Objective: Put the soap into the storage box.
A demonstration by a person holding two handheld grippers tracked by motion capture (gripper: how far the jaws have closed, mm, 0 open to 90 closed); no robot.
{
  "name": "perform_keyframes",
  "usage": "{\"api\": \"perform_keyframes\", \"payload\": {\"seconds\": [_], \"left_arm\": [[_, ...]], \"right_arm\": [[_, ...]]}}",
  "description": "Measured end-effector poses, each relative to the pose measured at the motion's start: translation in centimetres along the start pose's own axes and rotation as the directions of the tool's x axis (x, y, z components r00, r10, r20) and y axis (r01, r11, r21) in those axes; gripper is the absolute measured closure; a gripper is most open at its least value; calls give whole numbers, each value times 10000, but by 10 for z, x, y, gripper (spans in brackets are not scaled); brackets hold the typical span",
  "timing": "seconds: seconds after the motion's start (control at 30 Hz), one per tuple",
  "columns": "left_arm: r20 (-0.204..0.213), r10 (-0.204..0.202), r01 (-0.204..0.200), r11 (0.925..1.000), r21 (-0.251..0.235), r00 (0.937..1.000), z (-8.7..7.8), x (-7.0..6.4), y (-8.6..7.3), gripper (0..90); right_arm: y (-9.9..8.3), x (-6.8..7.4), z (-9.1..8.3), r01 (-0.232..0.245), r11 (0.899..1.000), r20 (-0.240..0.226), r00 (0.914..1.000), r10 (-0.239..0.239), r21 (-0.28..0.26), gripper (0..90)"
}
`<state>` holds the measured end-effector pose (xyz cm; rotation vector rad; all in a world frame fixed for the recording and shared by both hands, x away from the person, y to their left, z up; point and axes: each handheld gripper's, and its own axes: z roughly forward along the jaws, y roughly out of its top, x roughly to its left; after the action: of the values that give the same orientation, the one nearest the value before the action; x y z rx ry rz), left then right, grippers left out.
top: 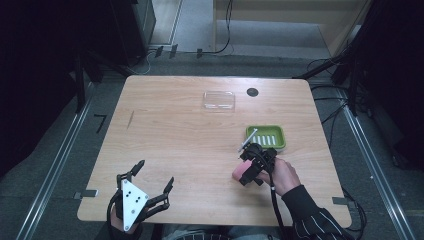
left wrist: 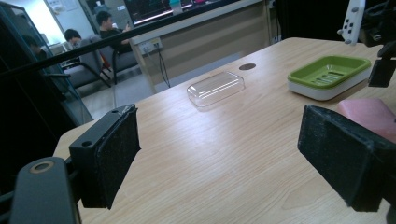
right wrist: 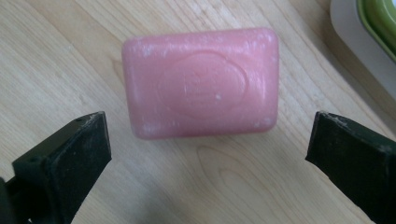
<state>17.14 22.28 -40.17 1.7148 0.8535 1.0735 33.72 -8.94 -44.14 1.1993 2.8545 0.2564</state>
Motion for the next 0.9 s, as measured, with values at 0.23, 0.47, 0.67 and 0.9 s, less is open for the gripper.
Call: {"api": "perform_keyframes", "payload": {"seconds": [0.23,0.47,0.67,0.9], "left_arm": [[-3,-17,17,10000,2,10000,0,0,0,131],[2,-56,56,10000,-5,10000,0,0,0,131],[9,-55,55,10000,-18,10000,0,0,0,131],[26,-53,53,10000,-28,10000,0,1,0,131]], "right_arm": [[11,2,5,-28,10000,-142,9999,29,4,0],[19,4,12,40,9999,-247,9997,-38,116,0],[20,2,19,-33,9996,-302,9995,41,277,0],[20,0,24,-64,9995,-263,9996,72,316,0]]}}
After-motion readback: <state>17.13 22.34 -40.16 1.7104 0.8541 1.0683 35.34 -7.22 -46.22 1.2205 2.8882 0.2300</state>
